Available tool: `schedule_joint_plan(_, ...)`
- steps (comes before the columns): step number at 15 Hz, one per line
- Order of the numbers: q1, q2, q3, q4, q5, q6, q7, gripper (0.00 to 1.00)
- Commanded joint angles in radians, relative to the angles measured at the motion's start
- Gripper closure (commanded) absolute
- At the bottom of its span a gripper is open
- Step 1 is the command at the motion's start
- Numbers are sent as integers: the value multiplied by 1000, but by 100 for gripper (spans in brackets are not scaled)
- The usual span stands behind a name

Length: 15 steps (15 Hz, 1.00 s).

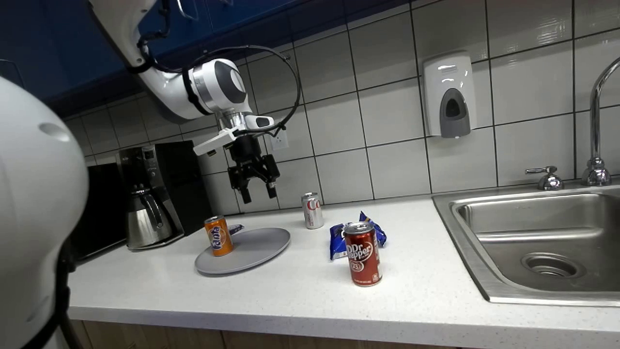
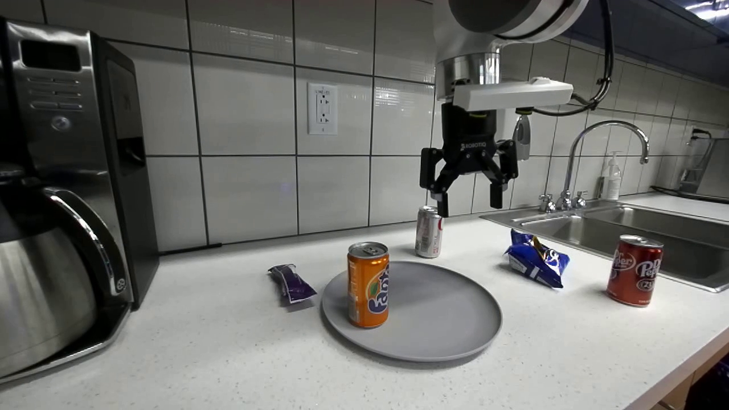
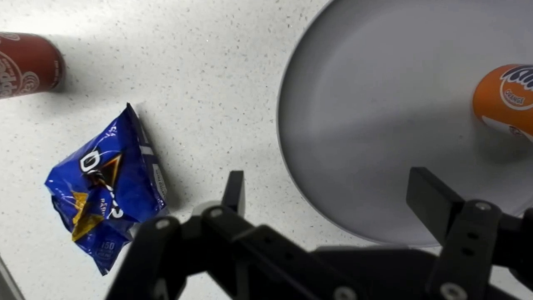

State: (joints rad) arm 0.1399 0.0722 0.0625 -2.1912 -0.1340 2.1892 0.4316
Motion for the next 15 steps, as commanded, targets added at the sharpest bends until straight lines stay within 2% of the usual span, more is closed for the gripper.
schedule_joint_plan(1,-16,33,-3,16,-3,49,-5,0)
schedule_joint_plan(8,-27,91,-27,37,4,130,-48,0)
schedule_joint_plan(15,-40,144,-53,96,3,106,-95,0)
